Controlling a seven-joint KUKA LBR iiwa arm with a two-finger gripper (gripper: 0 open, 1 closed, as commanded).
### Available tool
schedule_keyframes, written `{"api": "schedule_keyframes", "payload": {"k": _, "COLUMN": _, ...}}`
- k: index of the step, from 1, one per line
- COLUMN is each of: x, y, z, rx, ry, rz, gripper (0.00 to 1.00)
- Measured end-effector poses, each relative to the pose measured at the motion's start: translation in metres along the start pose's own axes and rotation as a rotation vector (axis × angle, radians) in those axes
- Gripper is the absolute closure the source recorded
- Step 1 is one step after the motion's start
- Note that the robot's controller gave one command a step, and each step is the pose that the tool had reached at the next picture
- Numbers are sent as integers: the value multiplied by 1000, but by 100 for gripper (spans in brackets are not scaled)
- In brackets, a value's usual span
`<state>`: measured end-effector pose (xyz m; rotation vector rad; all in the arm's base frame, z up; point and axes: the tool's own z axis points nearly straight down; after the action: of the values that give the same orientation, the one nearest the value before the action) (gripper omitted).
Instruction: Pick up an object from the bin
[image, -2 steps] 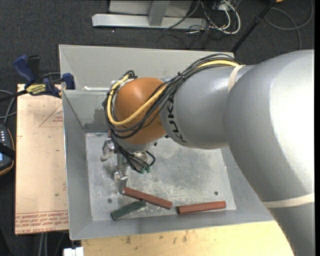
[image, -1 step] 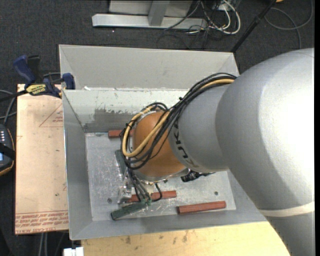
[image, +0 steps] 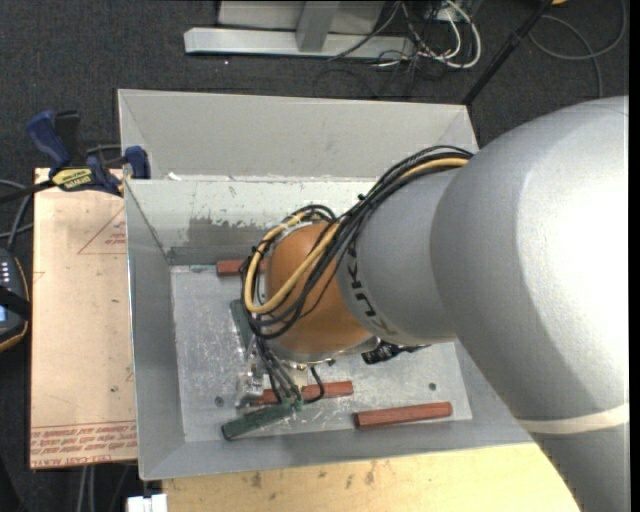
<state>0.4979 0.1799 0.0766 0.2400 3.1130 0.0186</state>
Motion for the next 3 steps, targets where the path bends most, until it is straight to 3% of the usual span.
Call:
{"api": "schedule_keyframes", "payload": {"k": 1, "x": 5, "y": -8, "z": -22, "rx": 13, "ry": 21, "rz": -71, "gripper": 100}}
{"api": "schedule_keyframes", "payload": {"k": 2, "x": 4, "y": -22, "z": -47, "rx": 10, "ry": 15, "rz": -96, "gripper": 100}}
{"api": "schedule_keyframes", "payload": {"k": 3, "x": 4, "y": -6, "z": -60, "rx": 10, "ry": 17, "rz": -86, "gripper": 0}}
